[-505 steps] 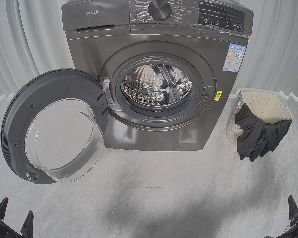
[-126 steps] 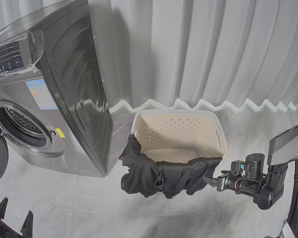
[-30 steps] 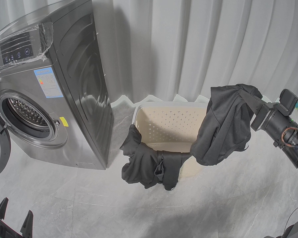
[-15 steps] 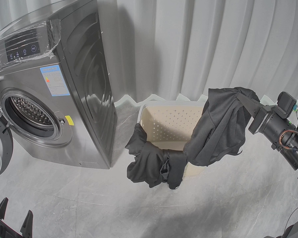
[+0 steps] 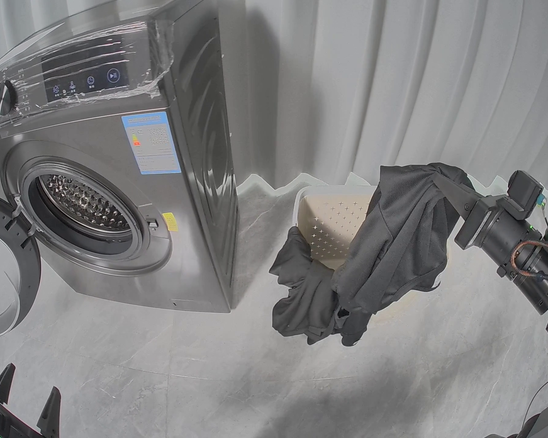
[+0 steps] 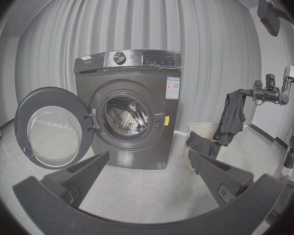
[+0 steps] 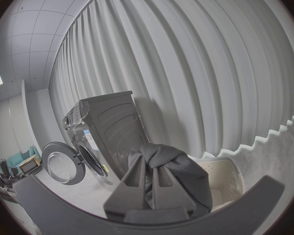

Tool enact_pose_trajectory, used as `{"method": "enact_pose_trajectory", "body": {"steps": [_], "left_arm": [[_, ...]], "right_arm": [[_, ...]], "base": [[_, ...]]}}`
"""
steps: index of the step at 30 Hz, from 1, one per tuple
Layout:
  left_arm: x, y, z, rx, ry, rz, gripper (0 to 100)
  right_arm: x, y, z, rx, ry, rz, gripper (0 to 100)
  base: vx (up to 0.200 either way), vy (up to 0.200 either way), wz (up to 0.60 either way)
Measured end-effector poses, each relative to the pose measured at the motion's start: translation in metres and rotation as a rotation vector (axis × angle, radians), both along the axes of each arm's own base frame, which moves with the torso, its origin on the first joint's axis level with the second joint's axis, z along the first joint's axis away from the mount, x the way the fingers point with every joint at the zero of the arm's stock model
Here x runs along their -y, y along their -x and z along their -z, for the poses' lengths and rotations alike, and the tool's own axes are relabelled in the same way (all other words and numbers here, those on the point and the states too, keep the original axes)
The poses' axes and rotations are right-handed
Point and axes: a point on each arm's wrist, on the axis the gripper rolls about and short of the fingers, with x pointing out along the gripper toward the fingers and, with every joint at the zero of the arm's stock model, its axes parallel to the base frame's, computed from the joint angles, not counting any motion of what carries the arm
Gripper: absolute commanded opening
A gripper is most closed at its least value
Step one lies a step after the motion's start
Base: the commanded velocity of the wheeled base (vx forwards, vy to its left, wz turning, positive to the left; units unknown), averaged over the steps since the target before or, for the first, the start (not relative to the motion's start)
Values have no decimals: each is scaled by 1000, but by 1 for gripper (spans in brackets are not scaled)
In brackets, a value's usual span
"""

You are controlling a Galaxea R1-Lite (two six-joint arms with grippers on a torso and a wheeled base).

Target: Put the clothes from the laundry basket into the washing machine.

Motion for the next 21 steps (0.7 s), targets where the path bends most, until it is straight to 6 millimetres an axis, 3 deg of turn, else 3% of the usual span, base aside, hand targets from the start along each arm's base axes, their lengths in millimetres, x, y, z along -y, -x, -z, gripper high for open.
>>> {"method": "enact_pose_trajectory", "body": {"steps": [21], "left_arm": [[0,0,0,0,1,0,100]], "right_arm": [[-2,1,7,-31,0,-15,0]], "base": [[0,200,0]]}}
